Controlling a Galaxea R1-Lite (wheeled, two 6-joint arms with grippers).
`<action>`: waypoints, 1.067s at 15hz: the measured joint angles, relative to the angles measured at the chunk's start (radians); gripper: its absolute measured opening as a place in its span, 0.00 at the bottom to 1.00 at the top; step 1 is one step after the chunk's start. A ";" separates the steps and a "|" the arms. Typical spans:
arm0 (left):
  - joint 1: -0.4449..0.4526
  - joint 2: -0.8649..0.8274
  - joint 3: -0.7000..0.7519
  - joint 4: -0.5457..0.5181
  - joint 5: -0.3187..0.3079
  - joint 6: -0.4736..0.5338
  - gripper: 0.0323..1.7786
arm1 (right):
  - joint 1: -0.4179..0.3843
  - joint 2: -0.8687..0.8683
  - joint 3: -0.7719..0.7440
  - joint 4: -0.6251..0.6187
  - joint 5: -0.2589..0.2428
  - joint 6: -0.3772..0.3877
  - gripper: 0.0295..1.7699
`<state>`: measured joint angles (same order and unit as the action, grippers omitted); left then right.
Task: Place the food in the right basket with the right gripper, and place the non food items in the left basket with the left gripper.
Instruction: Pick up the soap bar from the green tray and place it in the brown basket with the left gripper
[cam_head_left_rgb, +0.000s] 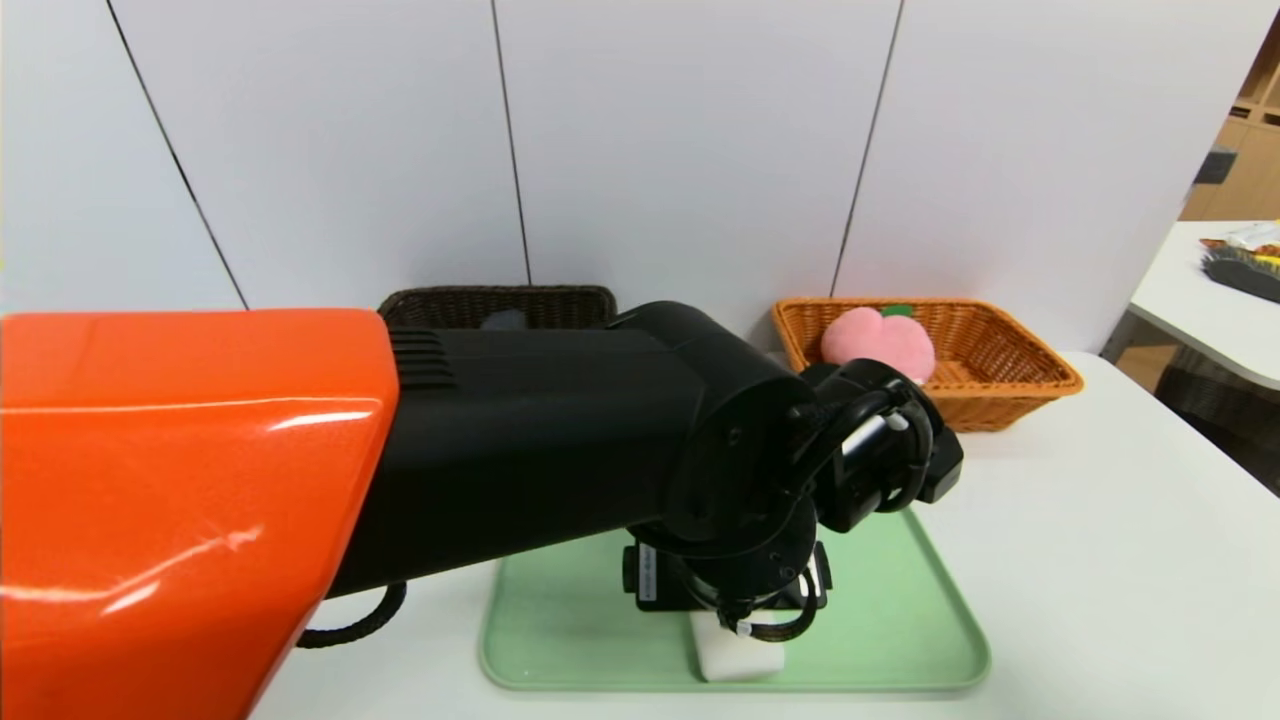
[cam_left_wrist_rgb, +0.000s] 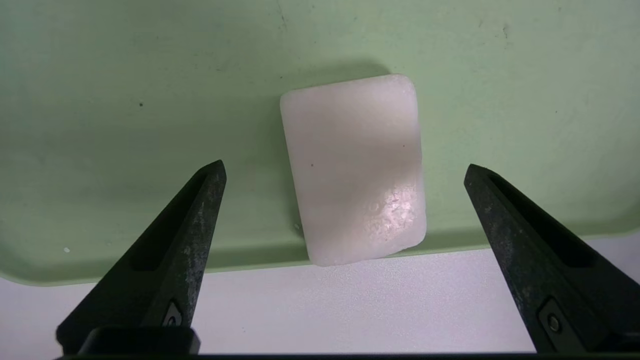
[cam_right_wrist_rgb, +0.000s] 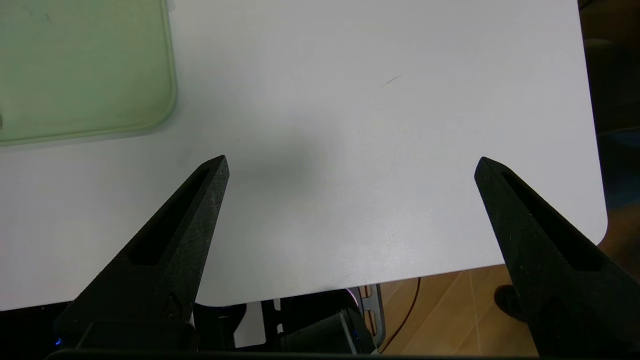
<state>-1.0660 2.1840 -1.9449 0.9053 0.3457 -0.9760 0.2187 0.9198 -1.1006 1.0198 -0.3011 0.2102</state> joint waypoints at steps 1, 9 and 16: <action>0.000 0.003 0.000 0.000 0.000 0.000 0.95 | 0.000 0.000 0.000 0.000 -0.001 0.000 0.96; -0.001 0.047 0.000 -0.002 0.000 0.004 0.95 | 0.000 -0.003 0.000 -0.001 -0.001 0.000 0.96; -0.001 0.079 0.000 -0.009 0.000 0.007 0.95 | 0.000 0.001 0.000 -0.013 0.003 0.000 0.96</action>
<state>-1.0670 2.2630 -1.9449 0.8962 0.3462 -0.9689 0.2191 0.9213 -1.1006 1.0068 -0.2977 0.2106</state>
